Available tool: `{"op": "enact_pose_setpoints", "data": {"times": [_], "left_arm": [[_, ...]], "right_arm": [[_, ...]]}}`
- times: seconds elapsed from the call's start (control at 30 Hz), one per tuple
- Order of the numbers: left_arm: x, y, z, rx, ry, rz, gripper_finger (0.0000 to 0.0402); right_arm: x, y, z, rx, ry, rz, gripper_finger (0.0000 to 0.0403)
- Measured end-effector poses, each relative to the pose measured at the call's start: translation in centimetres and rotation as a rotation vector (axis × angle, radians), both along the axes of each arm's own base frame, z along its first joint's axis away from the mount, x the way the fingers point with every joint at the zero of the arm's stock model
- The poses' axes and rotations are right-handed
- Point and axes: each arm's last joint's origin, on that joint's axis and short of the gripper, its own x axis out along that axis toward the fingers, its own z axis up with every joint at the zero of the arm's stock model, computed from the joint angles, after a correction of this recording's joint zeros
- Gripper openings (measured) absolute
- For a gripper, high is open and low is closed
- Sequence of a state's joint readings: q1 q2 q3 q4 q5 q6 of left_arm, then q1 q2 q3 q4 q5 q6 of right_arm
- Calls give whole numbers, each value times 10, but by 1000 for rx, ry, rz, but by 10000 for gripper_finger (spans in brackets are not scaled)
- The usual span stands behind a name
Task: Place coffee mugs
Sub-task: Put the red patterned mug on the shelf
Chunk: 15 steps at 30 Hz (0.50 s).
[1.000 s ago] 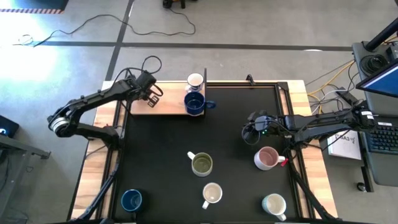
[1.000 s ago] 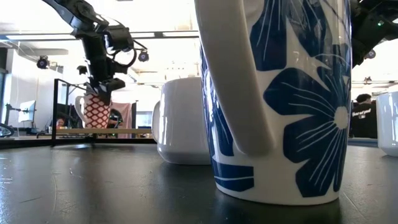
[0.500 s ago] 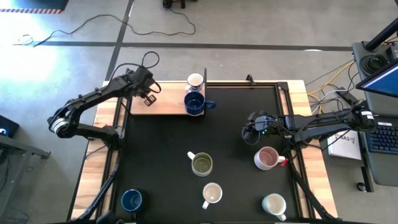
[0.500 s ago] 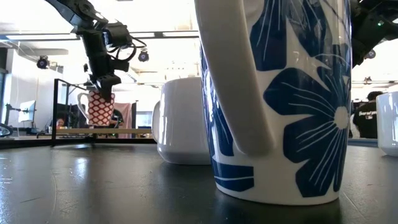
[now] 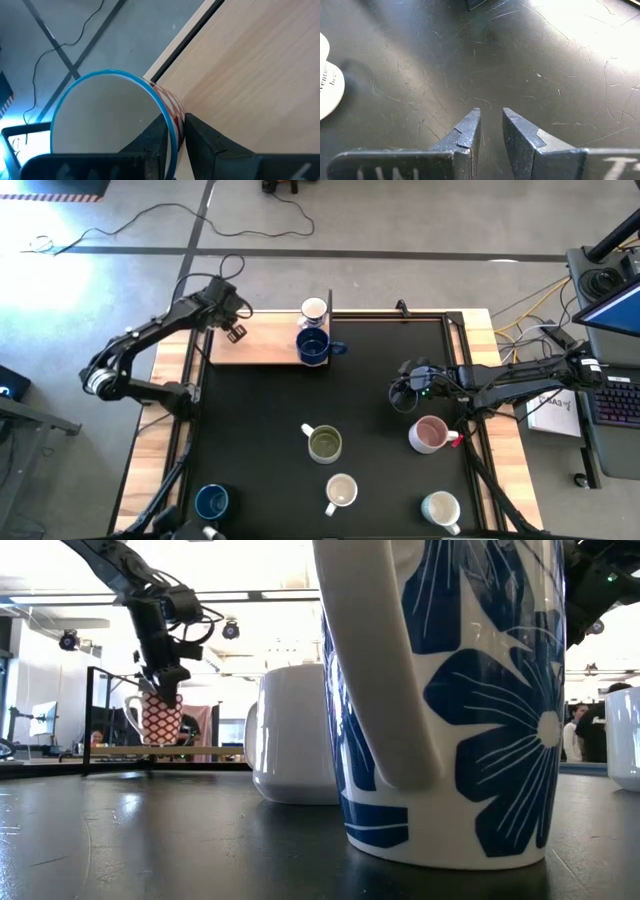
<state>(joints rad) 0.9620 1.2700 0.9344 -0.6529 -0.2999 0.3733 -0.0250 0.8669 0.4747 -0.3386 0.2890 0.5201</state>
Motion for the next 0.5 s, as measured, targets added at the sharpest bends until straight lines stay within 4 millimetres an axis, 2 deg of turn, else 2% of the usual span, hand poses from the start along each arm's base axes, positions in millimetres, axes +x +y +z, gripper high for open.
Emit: {"op": "enact_pose_setpoints", "data": {"times": [0.5], "left_arm": [[2,7,-6,-18,-22,-22,42]], "right_arm": [[0,0,0,0,0,0,68]]}}
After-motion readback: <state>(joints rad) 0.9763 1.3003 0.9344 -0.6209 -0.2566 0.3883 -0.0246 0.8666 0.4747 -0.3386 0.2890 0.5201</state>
